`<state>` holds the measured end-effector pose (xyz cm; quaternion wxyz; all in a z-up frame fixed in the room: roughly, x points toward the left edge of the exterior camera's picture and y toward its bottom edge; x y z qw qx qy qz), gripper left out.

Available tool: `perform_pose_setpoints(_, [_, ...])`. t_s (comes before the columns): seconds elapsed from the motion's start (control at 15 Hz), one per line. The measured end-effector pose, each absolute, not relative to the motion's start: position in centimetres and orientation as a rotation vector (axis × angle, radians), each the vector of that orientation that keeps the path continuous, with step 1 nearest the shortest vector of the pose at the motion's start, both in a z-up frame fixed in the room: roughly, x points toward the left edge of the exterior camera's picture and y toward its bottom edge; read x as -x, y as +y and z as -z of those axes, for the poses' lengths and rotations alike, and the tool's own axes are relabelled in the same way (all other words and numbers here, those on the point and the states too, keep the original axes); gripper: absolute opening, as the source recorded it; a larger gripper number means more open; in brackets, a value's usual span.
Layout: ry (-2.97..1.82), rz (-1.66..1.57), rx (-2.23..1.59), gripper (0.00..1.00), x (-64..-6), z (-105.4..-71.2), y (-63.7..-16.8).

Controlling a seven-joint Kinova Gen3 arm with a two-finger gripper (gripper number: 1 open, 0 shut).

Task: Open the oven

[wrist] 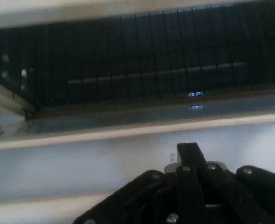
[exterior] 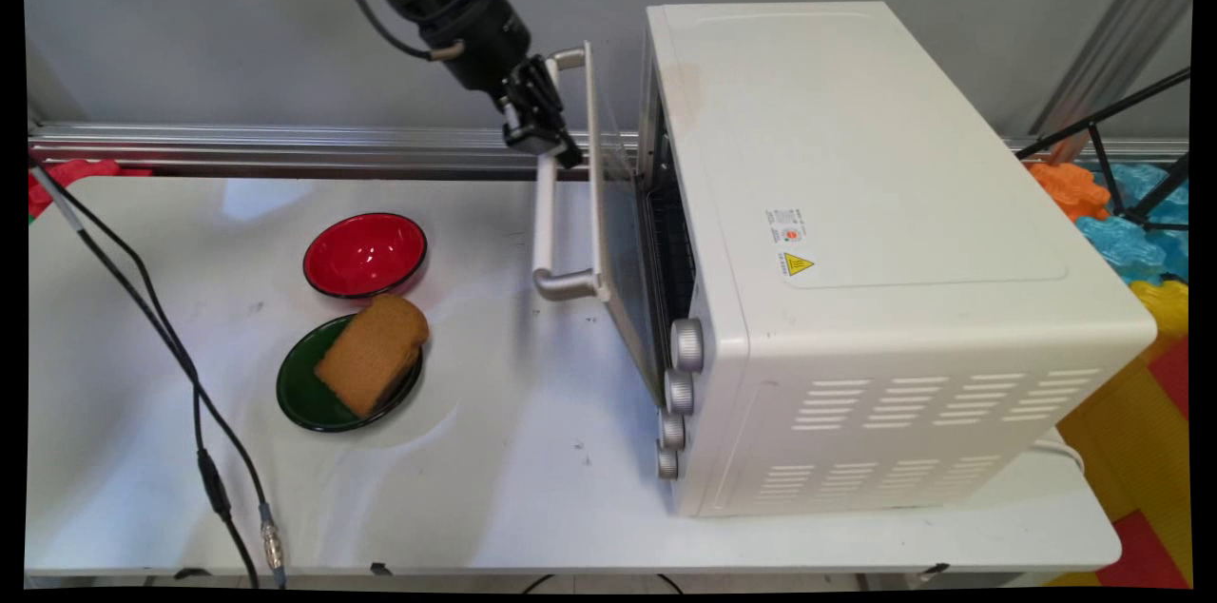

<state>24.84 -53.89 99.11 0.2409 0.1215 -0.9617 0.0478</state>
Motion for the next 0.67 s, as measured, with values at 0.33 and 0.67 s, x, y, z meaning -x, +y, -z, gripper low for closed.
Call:
perform_pose_setpoints(0.33, [-2.625, -0.123, -0.296, 0.00, -27.3, -97.8, -54.1])
perform_pose_setpoints(0.67, [-2.612, -0.111, -0.272, 0.00, -28.7, -96.5, -54.4])
